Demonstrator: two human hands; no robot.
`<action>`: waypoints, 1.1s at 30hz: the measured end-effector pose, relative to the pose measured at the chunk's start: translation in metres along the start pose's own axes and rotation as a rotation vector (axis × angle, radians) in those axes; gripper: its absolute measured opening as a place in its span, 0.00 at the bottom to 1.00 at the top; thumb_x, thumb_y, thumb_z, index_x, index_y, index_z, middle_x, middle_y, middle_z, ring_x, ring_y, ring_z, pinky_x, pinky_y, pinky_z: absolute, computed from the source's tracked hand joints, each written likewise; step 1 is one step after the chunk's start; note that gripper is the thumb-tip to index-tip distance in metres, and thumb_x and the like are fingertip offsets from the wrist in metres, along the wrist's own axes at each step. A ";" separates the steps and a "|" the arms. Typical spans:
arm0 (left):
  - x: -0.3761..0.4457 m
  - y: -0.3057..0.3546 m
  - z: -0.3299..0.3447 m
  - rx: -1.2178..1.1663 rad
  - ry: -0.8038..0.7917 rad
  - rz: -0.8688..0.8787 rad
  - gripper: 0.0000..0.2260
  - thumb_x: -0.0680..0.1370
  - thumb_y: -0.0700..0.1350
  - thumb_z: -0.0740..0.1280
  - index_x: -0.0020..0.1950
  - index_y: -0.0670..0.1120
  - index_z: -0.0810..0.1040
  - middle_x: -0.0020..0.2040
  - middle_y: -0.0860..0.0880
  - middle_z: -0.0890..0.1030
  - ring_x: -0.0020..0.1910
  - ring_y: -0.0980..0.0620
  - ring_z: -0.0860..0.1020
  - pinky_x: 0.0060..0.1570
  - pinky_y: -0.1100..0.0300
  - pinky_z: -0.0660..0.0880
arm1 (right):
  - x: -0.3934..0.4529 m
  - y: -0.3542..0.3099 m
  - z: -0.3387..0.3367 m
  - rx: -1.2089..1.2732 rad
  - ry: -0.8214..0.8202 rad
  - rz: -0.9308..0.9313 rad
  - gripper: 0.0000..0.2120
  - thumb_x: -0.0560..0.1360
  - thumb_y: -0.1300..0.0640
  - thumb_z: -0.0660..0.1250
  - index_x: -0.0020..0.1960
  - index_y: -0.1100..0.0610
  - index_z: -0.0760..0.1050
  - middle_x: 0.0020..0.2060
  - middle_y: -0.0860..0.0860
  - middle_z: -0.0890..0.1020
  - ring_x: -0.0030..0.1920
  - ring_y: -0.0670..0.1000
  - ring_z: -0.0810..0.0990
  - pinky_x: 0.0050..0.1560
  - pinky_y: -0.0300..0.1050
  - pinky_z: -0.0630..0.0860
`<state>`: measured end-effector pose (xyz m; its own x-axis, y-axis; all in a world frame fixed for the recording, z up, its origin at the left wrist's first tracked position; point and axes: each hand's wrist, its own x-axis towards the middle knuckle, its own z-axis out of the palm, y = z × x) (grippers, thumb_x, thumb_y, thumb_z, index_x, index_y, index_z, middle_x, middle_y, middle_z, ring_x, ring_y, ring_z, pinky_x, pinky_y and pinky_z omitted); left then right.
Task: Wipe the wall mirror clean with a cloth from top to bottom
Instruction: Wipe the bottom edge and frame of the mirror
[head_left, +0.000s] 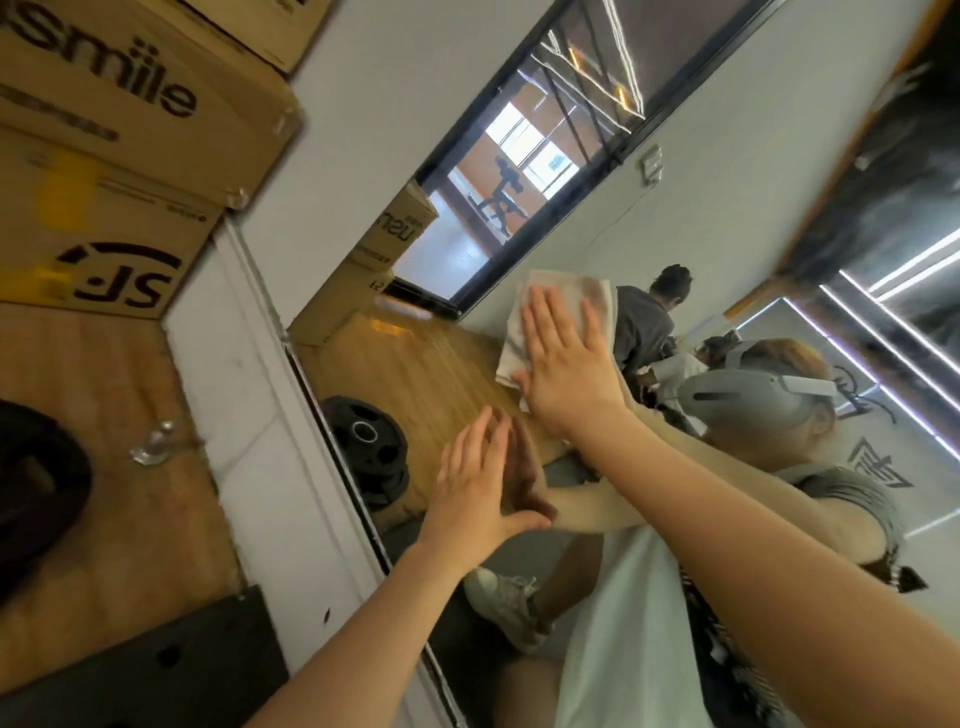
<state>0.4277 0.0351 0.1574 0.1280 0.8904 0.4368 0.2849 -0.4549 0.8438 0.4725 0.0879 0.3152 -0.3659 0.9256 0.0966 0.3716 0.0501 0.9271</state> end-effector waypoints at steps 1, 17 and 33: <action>0.003 -0.006 -0.004 -0.013 0.039 -0.025 0.53 0.66 0.70 0.65 0.80 0.47 0.44 0.80 0.47 0.43 0.78 0.50 0.43 0.75 0.53 0.41 | 0.001 0.000 0.000 0.002 0.007 0.006 0.33 0.82 0.44 0.41 0.78 0.61 0.35 0.77 0.57 0.37 0.77 0.58 0.34 0.69 0.60 0.27; 0.077 -0.076 -0.033 -0.257 0.147 -0.289 0.58 0.62 0.75 0.60 0.79 0.43 0.40 0.79 0.45 0.39 0.78 0.48 0.40 0.70 0.57 0.35 | -0.003 0.003 0.014 -0.058 0.023 -0.131 0.31 0.79 0.47 0.49 0.74 0.66 0.61 0.75 0.61 0.60 0.76 0.60 0.57 0.74 0.63 0.43; 0.102 -0.098 -0.036 -0.071 -0.121 -0.147 0.57 0.51 0.85 0.35 0.62 0.48 0.13 0.63 0.52 0.14 0.64 0.54 0.16 0.68 0.52 0.28 | 0.027 -0.026 0.022 0.037 0.181 0.082 0.30 0.78 0.48 0.48 0.72 0.66 0.64 0.74 0.62 0.61 0.75 0.62 0.58 0.75 0.62 0.43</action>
<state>0.3787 0.1701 0.1311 0.2046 0.9408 0.2701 0.2422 -0.3160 0.9173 0.4720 0.1196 0.2858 -0.4794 0.8448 0.2377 0.4364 -0.0055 0.8998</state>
